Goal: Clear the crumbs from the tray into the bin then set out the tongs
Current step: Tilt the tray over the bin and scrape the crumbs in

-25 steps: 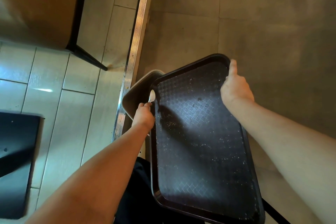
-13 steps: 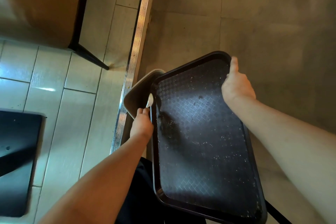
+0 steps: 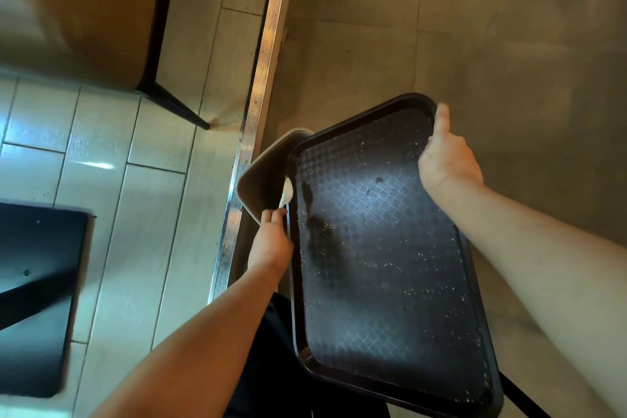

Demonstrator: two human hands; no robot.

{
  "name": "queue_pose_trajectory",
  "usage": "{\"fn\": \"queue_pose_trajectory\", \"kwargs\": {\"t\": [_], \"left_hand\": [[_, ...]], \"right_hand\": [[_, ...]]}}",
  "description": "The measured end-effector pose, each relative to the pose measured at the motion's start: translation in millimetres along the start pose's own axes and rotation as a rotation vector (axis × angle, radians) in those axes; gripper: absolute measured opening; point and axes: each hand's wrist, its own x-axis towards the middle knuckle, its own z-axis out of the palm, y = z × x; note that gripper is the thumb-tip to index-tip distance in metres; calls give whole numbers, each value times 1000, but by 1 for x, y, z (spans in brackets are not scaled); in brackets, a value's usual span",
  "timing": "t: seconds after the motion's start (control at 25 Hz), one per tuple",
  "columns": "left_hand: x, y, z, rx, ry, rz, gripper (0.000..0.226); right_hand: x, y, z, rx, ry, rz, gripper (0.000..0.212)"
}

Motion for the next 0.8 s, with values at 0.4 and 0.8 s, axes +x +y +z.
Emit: {"fn": "queue_pose_trajectory", "kwargs": {"t": [0.4,0.8], "left_hand": [[-29,-19,8,75,-61,-80,58],[-29,-18,2,186,-117,-60,62]], "right_hand": [[0,-7,-2,-21,-3,0,73],[2,-13,-3,-30,-7,-11,75]]}}
